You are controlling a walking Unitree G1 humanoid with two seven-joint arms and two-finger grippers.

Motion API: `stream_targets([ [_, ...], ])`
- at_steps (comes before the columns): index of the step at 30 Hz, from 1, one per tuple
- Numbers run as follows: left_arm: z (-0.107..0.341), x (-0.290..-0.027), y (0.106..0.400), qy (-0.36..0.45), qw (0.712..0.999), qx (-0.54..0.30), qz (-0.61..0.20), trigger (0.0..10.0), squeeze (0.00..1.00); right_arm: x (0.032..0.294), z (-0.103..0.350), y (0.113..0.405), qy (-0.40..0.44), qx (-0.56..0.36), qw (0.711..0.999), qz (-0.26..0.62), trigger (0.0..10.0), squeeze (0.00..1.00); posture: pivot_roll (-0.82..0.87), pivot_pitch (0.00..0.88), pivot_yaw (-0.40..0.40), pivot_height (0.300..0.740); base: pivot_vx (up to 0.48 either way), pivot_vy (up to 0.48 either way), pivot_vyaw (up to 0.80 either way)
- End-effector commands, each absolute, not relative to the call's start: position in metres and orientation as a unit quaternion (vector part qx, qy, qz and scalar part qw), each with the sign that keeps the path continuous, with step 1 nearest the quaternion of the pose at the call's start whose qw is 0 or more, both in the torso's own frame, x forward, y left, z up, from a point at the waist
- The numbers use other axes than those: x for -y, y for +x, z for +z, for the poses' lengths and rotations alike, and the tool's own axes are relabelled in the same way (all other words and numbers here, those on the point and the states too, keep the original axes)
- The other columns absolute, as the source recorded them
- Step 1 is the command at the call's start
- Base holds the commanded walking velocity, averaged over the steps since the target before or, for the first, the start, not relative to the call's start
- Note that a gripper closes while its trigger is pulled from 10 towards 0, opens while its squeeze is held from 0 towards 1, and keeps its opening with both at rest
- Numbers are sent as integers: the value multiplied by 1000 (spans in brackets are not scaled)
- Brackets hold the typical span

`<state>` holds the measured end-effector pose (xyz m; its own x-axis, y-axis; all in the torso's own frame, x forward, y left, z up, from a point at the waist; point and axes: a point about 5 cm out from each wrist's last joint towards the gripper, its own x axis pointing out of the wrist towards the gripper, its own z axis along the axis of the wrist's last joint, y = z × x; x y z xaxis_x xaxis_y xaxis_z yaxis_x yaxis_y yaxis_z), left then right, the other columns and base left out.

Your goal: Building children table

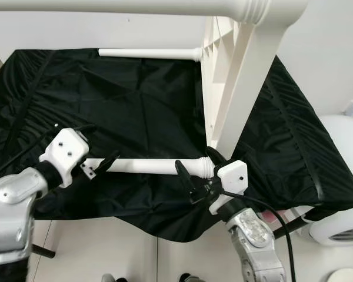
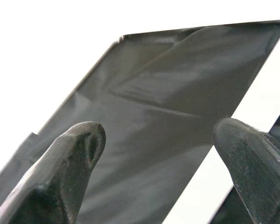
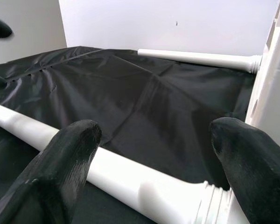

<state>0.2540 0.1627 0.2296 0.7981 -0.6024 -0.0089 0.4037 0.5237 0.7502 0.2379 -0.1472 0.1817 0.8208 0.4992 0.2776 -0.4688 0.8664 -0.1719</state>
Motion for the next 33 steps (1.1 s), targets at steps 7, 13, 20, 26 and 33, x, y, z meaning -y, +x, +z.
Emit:
stream_targets([
  [7, 276, -201, 246, 418, 871, 156, -206, 10000, 0, 149, 179, 249, -46, 154, 954, 253, 10000, 0, -1, 147, -18, 740, 0, 0, 0],
  [13, 286, -200, 236, 440, 860, 178, -187, 10000, 0, 146, 180, 256, -45, 156, 950, 266, 10000, 0, 29, 146, -43, 740, 0, 0, 0],
  [20, 315, -196, 219, 468, 838, 235, -154, 10000, 0, 143, 179, 273, -50, 154, 942, 293, 10000, 0, 91, 134, -96, 740, 0, 0, 0],
  [26, 340, -201, 207, 469, 831, 274, -119, 10000, 0, 133, 178, 291, -49, 151, 934, 320, 10000, 0, 114, 130, -127, 740, 0, 0, 0],
  [33, 362, -200, 199, 488, 804, 329, -84, 10000, 0, 123, 182, 300, -51, 157, 923, 347, 10000, 0, 115, 142, -132, 740, 0, 0, 0],
])
